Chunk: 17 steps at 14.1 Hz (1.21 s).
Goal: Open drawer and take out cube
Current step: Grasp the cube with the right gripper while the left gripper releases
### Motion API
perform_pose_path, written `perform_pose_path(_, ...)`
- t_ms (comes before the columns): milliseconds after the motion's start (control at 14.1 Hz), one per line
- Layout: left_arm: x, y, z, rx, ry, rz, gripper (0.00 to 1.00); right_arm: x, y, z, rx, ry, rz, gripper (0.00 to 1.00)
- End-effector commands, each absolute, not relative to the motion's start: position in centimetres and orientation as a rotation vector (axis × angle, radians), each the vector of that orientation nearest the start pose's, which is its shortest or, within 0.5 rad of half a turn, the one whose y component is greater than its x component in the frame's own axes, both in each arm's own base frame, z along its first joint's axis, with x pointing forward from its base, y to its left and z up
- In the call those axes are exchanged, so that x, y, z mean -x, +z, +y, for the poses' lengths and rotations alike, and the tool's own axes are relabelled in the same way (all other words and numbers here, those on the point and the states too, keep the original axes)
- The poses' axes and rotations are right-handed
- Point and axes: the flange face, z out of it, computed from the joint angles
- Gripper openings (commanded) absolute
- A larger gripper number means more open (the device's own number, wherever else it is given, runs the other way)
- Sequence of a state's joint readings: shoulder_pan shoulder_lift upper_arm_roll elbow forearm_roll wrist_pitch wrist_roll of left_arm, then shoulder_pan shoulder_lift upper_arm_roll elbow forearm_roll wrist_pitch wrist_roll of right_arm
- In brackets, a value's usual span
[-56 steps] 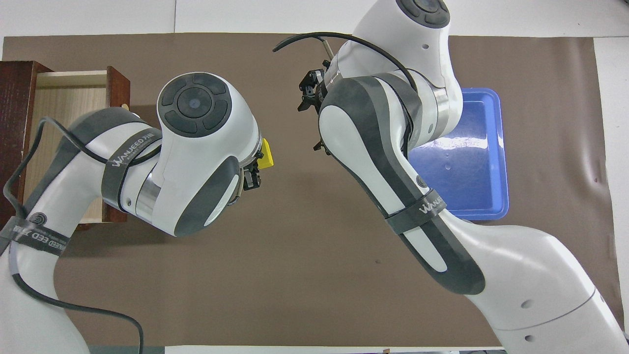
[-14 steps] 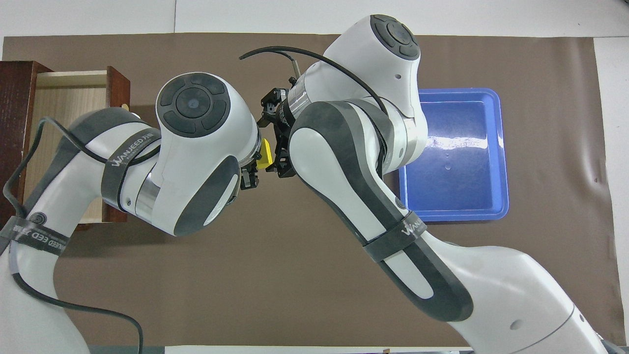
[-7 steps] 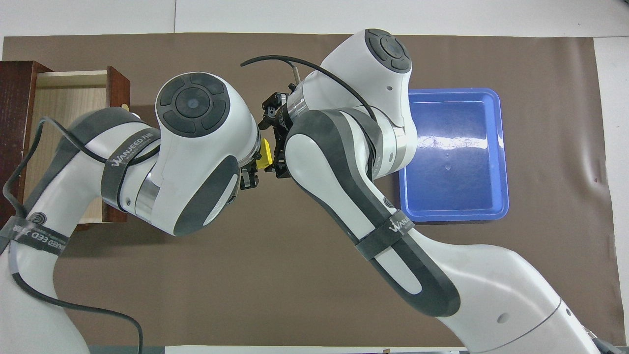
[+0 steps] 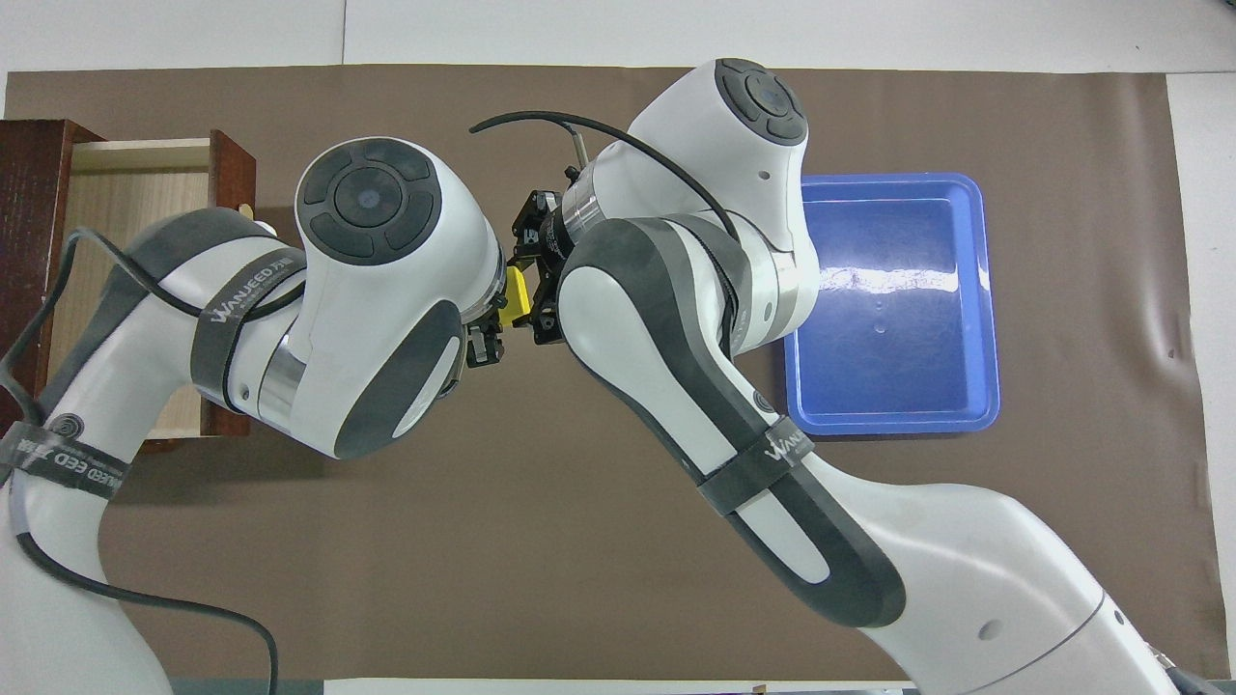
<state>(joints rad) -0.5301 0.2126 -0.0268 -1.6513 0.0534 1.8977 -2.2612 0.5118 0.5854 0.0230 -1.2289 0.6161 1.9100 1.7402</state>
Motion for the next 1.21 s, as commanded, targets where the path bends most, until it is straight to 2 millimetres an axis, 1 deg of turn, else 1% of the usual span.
perform_pose_path(0, -53.1, 49.0, -33.0, -2.08, 0.066, 2.311, 0.0, -61.3, 45.6, 40.9, 2.051, 0.718, 1.754, 0.0)
perform_pose_path(355, -53.1, 48.9, -33.0, -2.083, 0.066, 2.31, 0.0, -61.4, 45.6, 40.8, 2.045, 0.706, 1.752, 0.0)
perform_pose_path(426, -53.1, 48.9, -32.9, -2.081, 0.066, 2.312, 0.17, -61.5, 45.6, 40.8, 2.045, 0.703, 1.752, 0.0)
perform_pose_path(497, -53.2, 49.0, -32.8, -2.078, 0.066, 2.312, 0.44, -61.5, 45.6, 40.8, 2.045, 0.703, 1.752, 0.0)
perform_pose_path(568, -53.2, 49.0, -32.7, -2.077, 0.067, 2.314, 0.83, -61.5, 45.6, 40.8, 2.046, 0.702, 1.752, 0.0)
perform_pose_path(639, -53.2, 49.0, -32.7, -2.078, 0.066, 2.315, 1.0, -61.3, 45.6, 41.0, 2.049, 0.703, 1.75, 0.0)
perform_pose_path(994, -53.4, 49.1, -32.5, -2.074, 0.066, 2.322, 1.0, -61.3, 45.6, 41.0, 2.048, 0.703, 1.751, 0.0)
perform_pose_path(1065, -53.6, 49.1, -32.0, -2.068, 0.066, 2.337, 1.0, -61.3, 45.6, 41.0, 2.047, 0.705, 1.751, 0.0)
perform_pose_path(1136, -54.4, 49.2, -30.4, -2.036, 0.066, 2.369, 1.0, -61.3, 45.6, 41.0, 2.047, 0.705, 1.751, 0.0)
